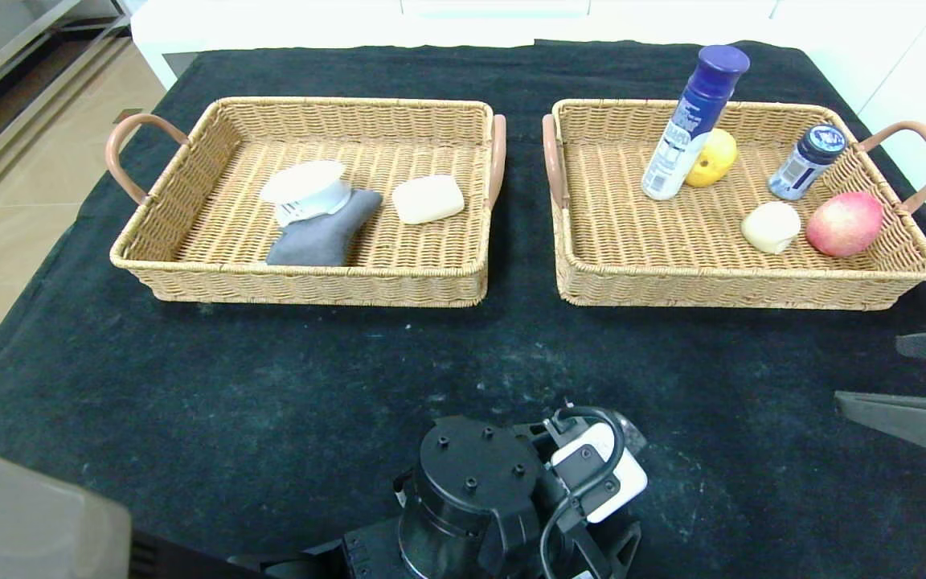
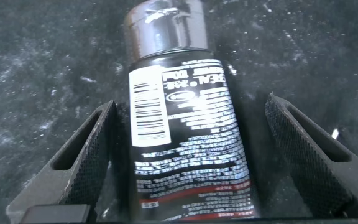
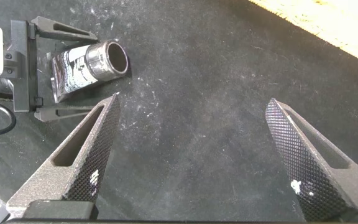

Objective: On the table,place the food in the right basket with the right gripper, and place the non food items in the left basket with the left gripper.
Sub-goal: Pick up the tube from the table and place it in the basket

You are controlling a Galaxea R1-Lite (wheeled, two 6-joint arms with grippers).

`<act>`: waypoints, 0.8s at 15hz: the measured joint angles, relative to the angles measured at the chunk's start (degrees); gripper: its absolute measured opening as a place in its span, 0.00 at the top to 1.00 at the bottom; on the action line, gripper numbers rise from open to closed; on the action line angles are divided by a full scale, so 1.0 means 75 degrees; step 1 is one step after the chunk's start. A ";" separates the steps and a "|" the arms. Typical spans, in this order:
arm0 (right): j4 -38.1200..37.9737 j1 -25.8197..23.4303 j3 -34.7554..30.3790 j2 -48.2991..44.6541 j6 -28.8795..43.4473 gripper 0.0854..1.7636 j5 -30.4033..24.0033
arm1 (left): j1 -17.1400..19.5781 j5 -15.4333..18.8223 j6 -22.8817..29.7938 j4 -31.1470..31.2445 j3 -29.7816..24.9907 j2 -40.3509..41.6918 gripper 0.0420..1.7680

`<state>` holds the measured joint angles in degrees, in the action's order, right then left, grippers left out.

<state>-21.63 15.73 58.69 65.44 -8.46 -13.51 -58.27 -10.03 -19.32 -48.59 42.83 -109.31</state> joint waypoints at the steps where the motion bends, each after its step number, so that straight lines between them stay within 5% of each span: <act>1: 0.0007 -0.0003 0.0000 0.0007 0.0000 0.03 0.0000 | 0.0000 -0.0007 0.0002 0.0003 0.0005 0.0007 0.07; 6: 0.0000 -0.0015 -0.0008 0.0007 0.0000 0.03 -0.0003 | 0.0000 -0.0003 -0.0010 -0.0003 0.0003 0.0010 0.47; 9: -0.0002 -0.0015 -0.0008 0.0007 0.0003 0.03 0.0000 | 0.0000 -0.0007 -0.0010 -0.0015 0.0003 0.0018 0.59; 12: -0.0005 -0.0015 -0.0011 0.0007 0.0000 0.03 -0.0003 | 0.0000 -0.0010 -0.0010 -0.0011 0.0000 0.0026 0.61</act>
<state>-21.66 15.62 58.60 65.49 -8.46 -13.53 -58.27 -10.11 -19.40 -48.68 42.83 -109.12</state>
